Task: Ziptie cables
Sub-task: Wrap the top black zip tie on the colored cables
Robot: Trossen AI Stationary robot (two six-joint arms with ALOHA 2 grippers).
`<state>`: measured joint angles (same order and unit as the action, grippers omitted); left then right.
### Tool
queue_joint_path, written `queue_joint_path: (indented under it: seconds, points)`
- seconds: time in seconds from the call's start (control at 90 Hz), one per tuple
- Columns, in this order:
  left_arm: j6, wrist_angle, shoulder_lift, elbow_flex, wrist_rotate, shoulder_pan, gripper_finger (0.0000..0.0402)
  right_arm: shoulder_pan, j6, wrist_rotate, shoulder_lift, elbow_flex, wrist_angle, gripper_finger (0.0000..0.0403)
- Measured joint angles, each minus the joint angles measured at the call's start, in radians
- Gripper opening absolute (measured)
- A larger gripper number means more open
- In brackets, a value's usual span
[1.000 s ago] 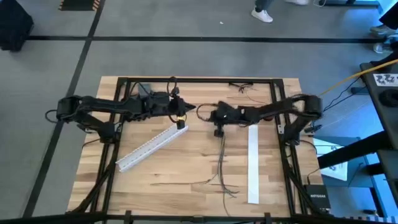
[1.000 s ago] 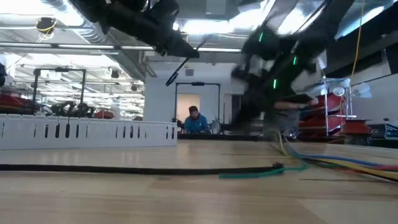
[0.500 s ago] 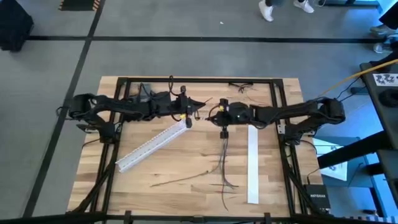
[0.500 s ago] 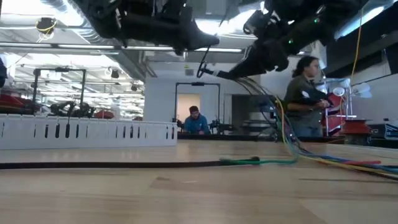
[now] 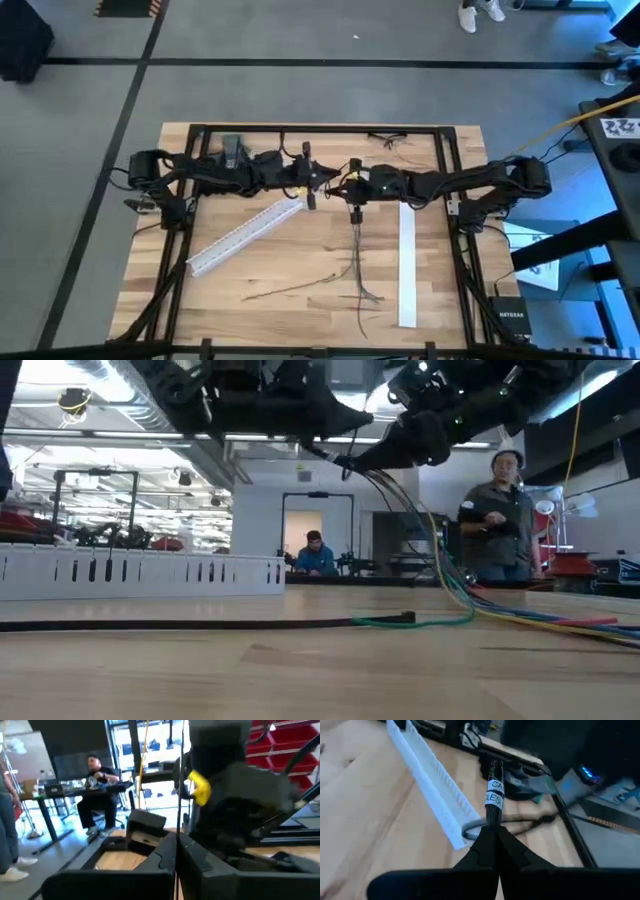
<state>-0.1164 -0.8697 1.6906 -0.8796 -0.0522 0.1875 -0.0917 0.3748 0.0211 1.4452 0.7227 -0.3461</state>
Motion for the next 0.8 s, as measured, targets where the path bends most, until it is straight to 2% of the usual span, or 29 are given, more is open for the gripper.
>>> queue_joint_path:
  seconds: [0.111, 0.289, 0.522, 0.622, 0.8]
  points:
    - [-0.016, -0.009, 0.029, -0.04, -0.027, -0.005, 0.0, 0.0, 0.0, 0.019, 0.0, 0.0, 0.004, 0.0001]
    - [-0.043, -0.004, 0.035, -0.067, -0.026, 0.011, 0.0, 0.0, 0.0, -0.037, 0.007, 0.001, 0.042, 0.0001]
    - [-0.037, 0.016, 0.04, -0.073, -0.024, 0.024, 0.0, 0.0, 0.001, 0.013, 0.008, 0.001, 0.074, 0.0005]
    - [-0.038, 0.038, 0.041, -0.073, -0.022, 0.023, 0.0, 0.0, 0.007, 0.013, 0.009, 0.001, 0.082, 0.003]
    - [-0.045, 0.057, 0.041, -0.073, -0.022, 0.022, 0.0, 0.0, 0.015, 0.042, 0.008, 0.001, 0.082, 0.0108]
